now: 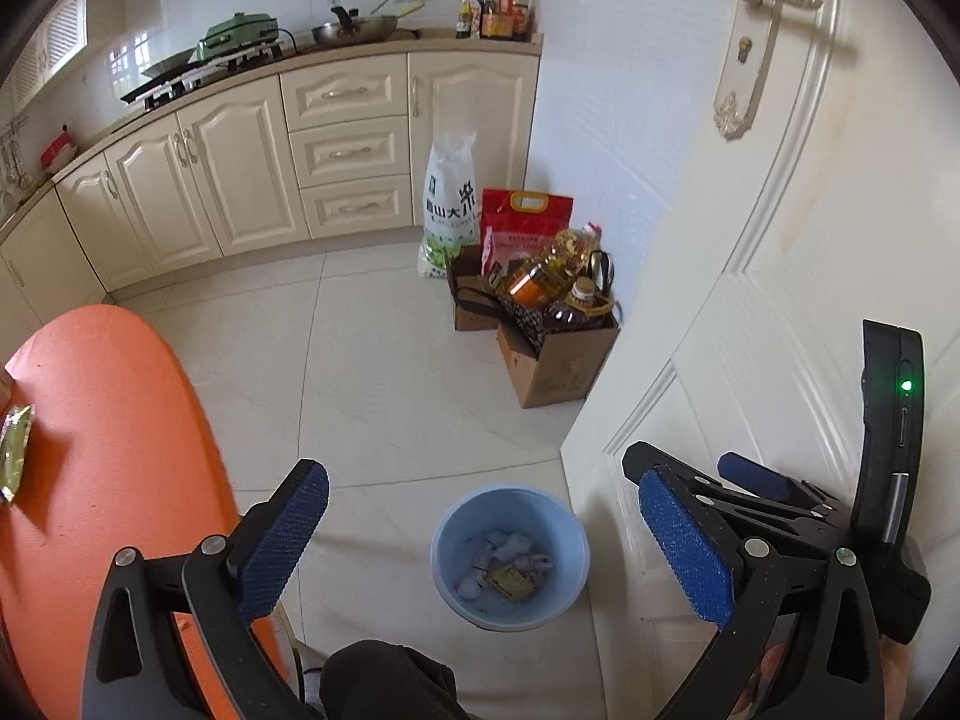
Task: Collect trash
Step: 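Open both grippers above the bin to drop the items, then move both open grippers back over the orange table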
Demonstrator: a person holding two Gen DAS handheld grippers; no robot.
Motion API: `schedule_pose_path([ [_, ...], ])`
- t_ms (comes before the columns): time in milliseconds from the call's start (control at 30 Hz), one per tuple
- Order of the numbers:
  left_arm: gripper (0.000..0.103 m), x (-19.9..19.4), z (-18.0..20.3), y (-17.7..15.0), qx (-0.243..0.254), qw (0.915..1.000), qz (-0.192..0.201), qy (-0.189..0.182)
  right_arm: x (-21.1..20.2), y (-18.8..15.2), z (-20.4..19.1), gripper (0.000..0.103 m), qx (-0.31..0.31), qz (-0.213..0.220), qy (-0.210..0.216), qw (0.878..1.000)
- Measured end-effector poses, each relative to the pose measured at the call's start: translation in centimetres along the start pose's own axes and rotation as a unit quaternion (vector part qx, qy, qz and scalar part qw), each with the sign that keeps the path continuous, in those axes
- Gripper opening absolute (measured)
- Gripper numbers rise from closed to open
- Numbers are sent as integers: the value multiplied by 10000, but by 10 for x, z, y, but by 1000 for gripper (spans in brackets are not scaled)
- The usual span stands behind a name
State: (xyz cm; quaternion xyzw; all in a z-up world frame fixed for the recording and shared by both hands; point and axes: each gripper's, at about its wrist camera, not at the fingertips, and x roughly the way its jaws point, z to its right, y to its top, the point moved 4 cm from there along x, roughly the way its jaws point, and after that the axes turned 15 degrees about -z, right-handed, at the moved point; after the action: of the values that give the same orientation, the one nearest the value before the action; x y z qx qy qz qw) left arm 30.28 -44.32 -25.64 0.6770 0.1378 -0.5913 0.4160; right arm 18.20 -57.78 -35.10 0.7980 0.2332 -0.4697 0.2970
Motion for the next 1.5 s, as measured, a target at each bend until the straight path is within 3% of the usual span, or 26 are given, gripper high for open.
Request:
schedule_pose_path([
  [233, 102, -89, -48, -40, -406, 9944, 958, 163, -70, -13, -67, 103, -542, 562, 437, 9960],
  [367, 102, -122, -90, -81, -769, 9876, 1325, 356, -97, -26, -116, 103, -983, 780, 753, 9892],
  [633, 102, -173, -133, -185, -1487, 9692, 1794, 800, -116, -59, -207, 103, -1901, 845, 1077, 9722],
  [900, 102, -230, -158, -286, -2094, 9435, 2216, 1297, -138, -101, -297, 103, -2921, 1013, 1277, 9424],
  [1200, 102, -256, -171, -388, -2806, 9144, 2258, 1849, -147, -148, -390, 103, -3950, 1479, 962, 9016],
  [1400, 102, -255, -177, -408, -3093, 9121, 1964, 1842, -130, -163, -435, 103, -4218, 1324, 772, 8936],
  [1500, 102, -244, -174, -410, -3057, 9203, 1723, 1731, -121, -168, -454, 103, -4246, 1239, 578, 8950],
])
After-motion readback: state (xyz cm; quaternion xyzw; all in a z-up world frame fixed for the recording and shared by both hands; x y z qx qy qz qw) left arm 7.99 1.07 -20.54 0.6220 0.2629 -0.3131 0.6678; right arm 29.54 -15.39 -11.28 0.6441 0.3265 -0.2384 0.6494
